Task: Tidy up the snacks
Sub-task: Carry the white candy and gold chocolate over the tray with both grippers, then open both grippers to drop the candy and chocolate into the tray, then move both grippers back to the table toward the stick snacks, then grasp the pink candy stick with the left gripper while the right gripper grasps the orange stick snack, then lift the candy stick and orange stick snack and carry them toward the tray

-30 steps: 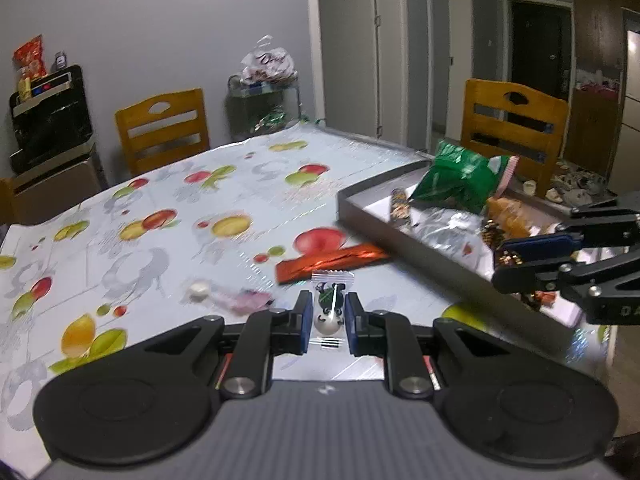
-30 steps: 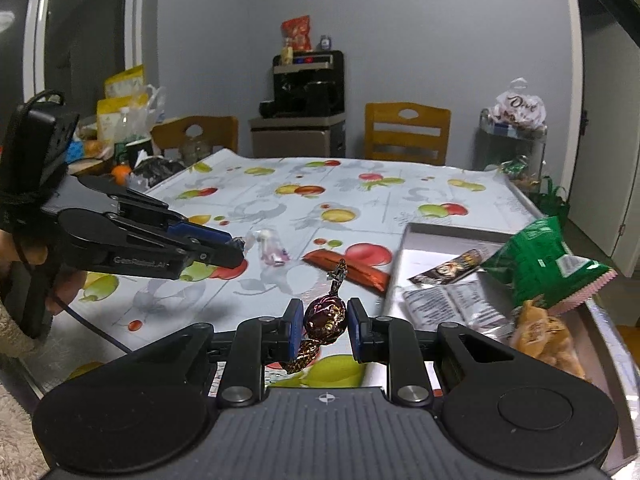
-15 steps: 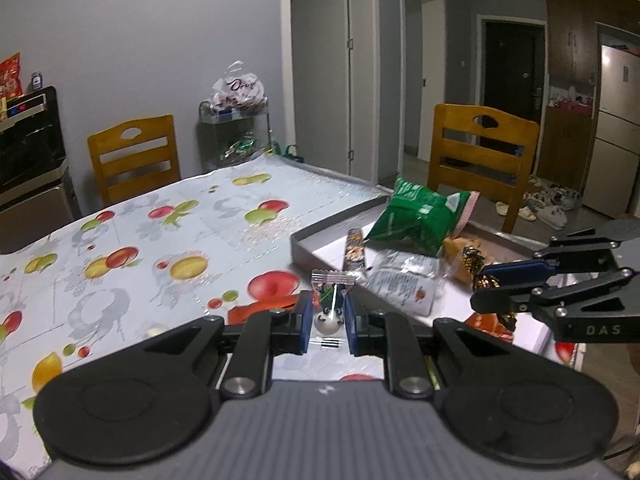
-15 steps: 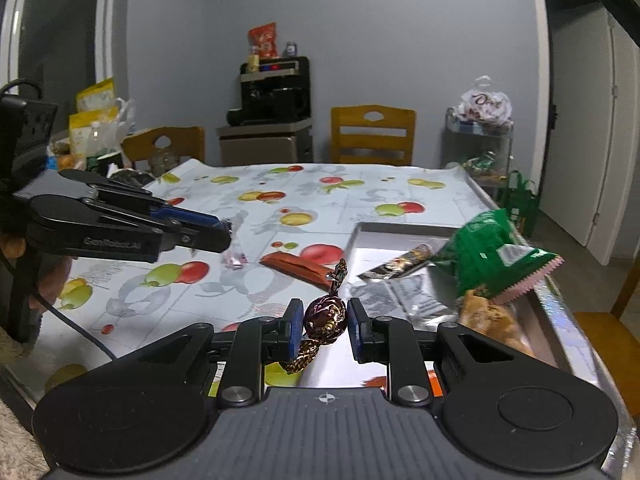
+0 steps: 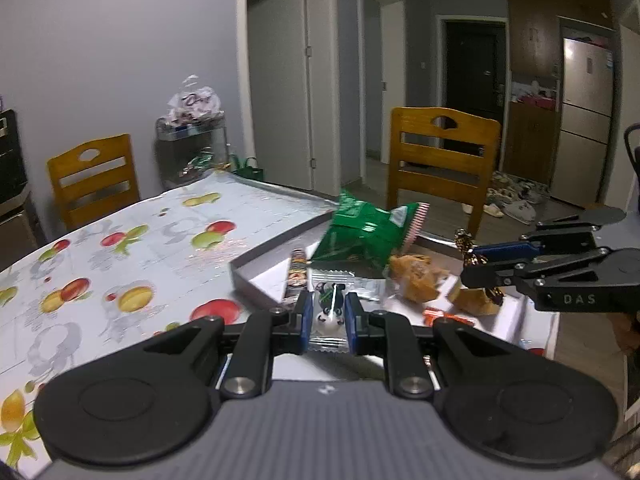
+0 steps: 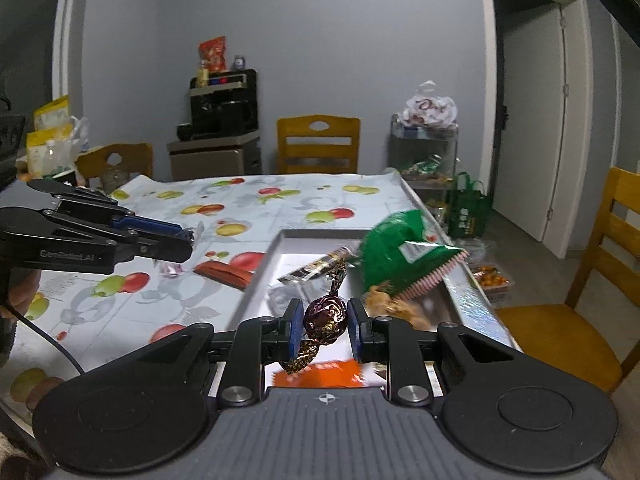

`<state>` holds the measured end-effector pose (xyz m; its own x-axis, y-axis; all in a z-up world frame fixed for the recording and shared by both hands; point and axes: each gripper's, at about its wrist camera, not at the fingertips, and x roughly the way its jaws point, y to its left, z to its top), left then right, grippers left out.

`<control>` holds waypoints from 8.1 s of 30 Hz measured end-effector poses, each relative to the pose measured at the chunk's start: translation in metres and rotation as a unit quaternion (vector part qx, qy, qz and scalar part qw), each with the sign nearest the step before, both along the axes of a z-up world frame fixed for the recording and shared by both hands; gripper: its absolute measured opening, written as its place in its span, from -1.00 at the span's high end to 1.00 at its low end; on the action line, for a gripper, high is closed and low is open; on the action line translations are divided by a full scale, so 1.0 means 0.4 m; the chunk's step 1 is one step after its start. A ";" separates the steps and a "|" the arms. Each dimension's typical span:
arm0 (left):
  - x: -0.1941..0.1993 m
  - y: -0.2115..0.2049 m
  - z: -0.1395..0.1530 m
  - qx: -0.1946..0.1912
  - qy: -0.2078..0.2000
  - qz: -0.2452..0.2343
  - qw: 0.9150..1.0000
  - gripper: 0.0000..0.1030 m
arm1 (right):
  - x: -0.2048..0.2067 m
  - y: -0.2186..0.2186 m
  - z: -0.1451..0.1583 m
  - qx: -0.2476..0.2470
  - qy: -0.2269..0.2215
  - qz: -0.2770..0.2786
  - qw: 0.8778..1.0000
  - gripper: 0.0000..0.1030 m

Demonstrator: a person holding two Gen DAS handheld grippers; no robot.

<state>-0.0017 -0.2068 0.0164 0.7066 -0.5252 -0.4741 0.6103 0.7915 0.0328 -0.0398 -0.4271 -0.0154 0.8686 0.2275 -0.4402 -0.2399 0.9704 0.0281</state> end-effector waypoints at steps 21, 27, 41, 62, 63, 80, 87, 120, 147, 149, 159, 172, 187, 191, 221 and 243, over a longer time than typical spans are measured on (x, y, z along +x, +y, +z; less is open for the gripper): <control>-0.010 -0.174 -0.089 0.034 0.050 -0.107 0.992 0.72 | -0.022 -0.033 -0.069 -0.001 0.065 0.024 0.998 0.51; 0.002 -0.175 -0.113 0.036 0.071 -0.108 0.991 0.72 | -0.013 -0.026 -0.083 -0.005 0.080 0.024 0.996 0.51; 0.008 -0.182 -0.133 0.032 0.084 -0.111 0.990 0.72 | -0.006 -0.030 -0.084 -0.006 0.075 0.012 0.997 0.51; -0.015 -0.137 -0.107 0.025 0.046 -0.094 0.994 -0.74 | -0.008 -0.008 -0.055 0.005 0.047 0.012 0.999 -0.39; -0.016 -0.131 -0.105 0.024 0.045 -0.093 0.994 -0.75 | -0.007 -0.006 -0.052 0.005 0.045 0.011 0.999 -0.47; 0.009 0.113 -0.067 0.011 0.022 0.024 0.999 -0.87 | 0.017 0.090 0.018 0.002 0.015 0.027 1.000 -0.99; 0.098 0.243 -0.053 0.008 0.022 0.141 0.990 -0.87 | 0.059 0.167 0.042 -0.018 0.000 0.053 0.998 -0.99; 0.369 0.329 -0.227 0.027 0.100 0.273 0.956 -0.87 | 0.443 0.447 -0.093 -0.102 0.139 0.159 0.972 -0.28; 0.352 0.403 -0.228 0.004 0.091 0.232 0.968 -0.22 | 0.453 0.484 -0.094 -0.046 0.146 0.066 0.986 -0.01; 0.349 0.400 -0.227 -0.001 0.090 0.222 0.971 -0.01 | 0.459 0.481 -0.103 -0.044 0.152 0.061 0.986 0.10; 0.345 0.399 -0.225 -0.009 0.089 0.211 0.973 0.54 | 0.445 0.492 -0.117 -0.060 0.148 0.070 0.985 0.54; 0.339 0.398 -0.220 -0.023 0.097 0.195 0.976 0.75 | 0.375 0.484 -0.085 -0.047 0.119 0.078 0.989 0.56; 0.250 0.347 -0.154 -0.034 0.057 0.175 0.982 0.75 | 0.189 0.367 0.000 -0.008 0.066 0.085 0.994 0.56; 0.209 0.324 -0.136 -0.034 0.046 0.168 0.984 0.77 | 0.159 0.331 0.008 0.000 0.059 0.086 0.994 0.56; 0.210 0.261 -0.208 0.009 0.097 0.166 0.981 -0.01 | 0.125 0.293 -0.025 0.023 0.080 0.112 0.990 0.56; 0.173 0.238 -0.214 0.013 0.088 0.117 0.989 0.82 | 0.123 0.314 -0.034 0.023 0.088 0.127 0.988 0.56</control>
<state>0.0677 -0.1116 -0.0692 0.7120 -0.3428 -0.6128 0.4086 0.9120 -0.0353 0.0095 -0.3014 -0.0290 0.6920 0.4522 -0.5627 -0.4639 0.8758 0.1333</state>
